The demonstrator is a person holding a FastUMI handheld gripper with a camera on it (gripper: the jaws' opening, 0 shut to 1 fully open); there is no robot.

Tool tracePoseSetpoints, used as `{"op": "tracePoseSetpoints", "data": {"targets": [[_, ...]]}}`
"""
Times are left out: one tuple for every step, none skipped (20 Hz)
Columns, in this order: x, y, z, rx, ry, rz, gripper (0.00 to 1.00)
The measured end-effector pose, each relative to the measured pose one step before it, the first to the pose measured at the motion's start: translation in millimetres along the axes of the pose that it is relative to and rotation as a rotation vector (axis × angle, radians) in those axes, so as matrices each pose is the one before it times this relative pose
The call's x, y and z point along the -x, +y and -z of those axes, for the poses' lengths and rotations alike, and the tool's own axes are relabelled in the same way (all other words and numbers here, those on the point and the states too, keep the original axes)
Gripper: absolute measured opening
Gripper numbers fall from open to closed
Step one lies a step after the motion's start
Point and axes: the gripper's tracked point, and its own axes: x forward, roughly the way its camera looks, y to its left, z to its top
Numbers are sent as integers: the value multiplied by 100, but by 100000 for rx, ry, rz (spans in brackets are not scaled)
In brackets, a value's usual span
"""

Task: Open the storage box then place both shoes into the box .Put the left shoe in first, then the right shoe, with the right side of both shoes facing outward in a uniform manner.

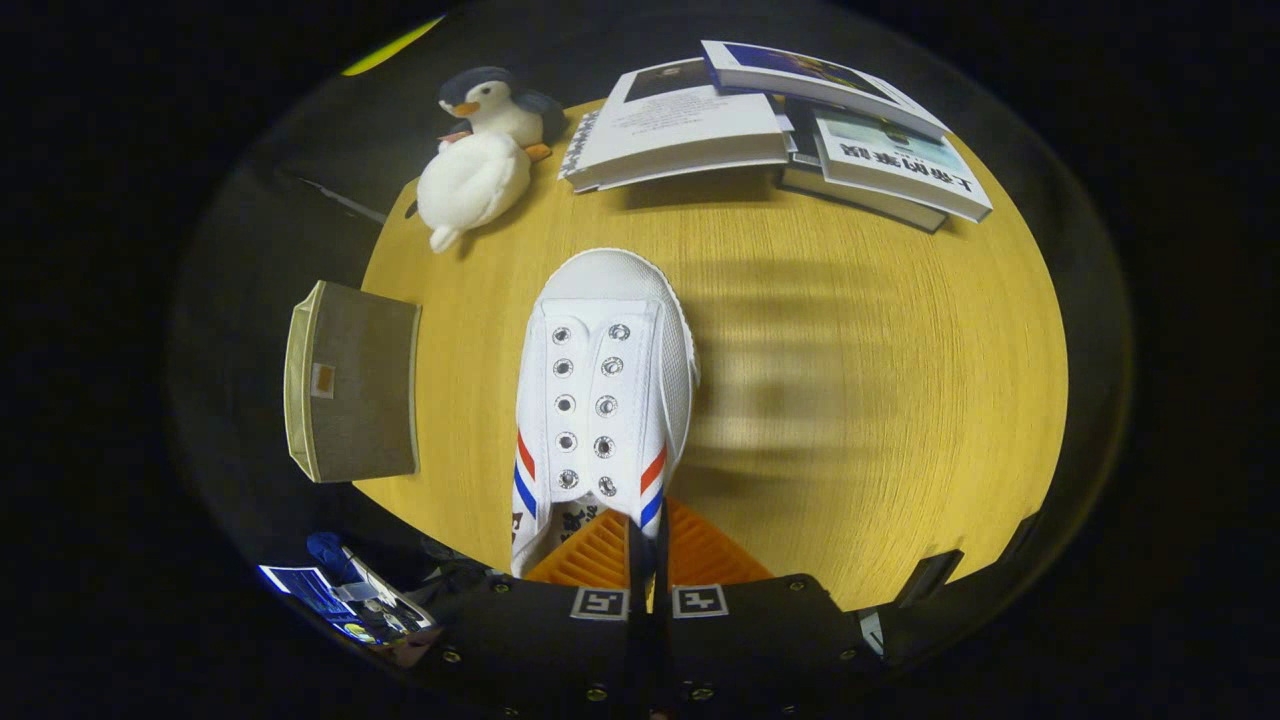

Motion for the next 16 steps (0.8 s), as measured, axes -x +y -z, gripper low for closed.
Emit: {"op": "tracePoseSetpoints", "data": {"targets": [[497,840,-277,1330,-555,-786,2],[438,799,-385,1197,-695,-486,2],[452,779,-231,1293,-507,-311,2],[402,848,-332,1449,-618,-260,2],[346,767,-290,1456,-482,-294,2],[305,876,-352,1269,-517,-446,2],[323,785,-309,1083,-485,-296,2],[294,885,-322,897,-282,-263,2],[239,871,-329,1163,-107,-389,2],[198,933,-392,968,-198,-416,2],[148,980,-437,1336,-61,-401,2],[-43,919,-529,1509,-72,-330,2],[50,1066,-553,1484,-193,-328,2],[-77,1057,-518,1812,15,-399,2],[-54,1048,-448,1759,-45,-571,2],[-178,1045,-533,1641,127,-539,2]]}}
